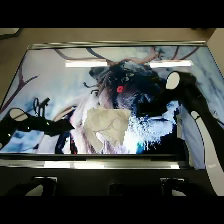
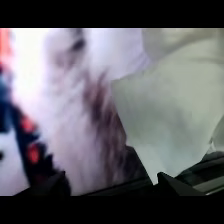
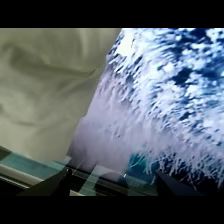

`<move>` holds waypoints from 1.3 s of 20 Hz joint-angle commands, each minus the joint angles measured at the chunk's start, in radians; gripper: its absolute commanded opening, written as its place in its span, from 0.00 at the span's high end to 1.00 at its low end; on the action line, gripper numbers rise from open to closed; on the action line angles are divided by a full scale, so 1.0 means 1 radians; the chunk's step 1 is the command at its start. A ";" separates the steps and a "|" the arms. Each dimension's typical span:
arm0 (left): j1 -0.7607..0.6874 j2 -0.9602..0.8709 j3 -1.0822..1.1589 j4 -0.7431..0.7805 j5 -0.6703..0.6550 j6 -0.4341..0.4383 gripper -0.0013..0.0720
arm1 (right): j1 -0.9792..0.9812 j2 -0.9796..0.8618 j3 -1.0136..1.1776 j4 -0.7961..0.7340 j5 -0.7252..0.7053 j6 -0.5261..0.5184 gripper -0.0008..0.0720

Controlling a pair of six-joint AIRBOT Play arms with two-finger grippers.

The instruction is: Fold the shirts.

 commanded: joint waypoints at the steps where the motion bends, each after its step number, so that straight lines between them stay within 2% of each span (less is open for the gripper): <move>1: -0.089 0.006 -0.192 -0.178 0.080 0.064 0.07 | -0.001 0.029 -0.232 0.167 -0.083 -0.037 0.13; 6: -0.378 -0.027 -0.245 -0.335 0.351 0.033 0.05 | -0.001 0.058 -0.377 0.183 -0.102 -0.050 0.12; 13: -0.571 -0.134 -0.245 -0.441 0.560 0.059 0.08 | -0.001 0.058 -0.382 0.201 -0.100 -0.023 0.11; 15: -0.579 -0.139 -0.245 -0.441 0.599 0.024 0.33 | 0.000 0.059 -0.400 0.213 -0.100 -0.021 0.10; 17: -0.573 -0.141 -0.245 -0.440 0.636 -0.004 0.71 | 0.001 0.059 -0.433 0.248 -0.114 -0.021 0.09; 18: -0.567 -0.141 -0.244 -0.440 0.639 -0.003 0.88 | 0.002 0.059 -0.450 0.268 -0.127 -0.027 0.04; 20: -0.553 -0.138 -0.244 -0.439 0.630 0.027 0.94 | 0.001 0.059 -0.470 0.320 -0.156 -0.058 0.04; 22: -0.539 -0.129 -0.245 -0.433 0.606 0.064 0.94 | 0.002 0.059 -0.474 0.388 -0.179 -0.082 0.04; 26: -0.538 -0.089 -0.245 -0.340 0.568 0.063 0.94 | 0.041 0.059 -0.475 0.413 -0.287 -0.080 0.04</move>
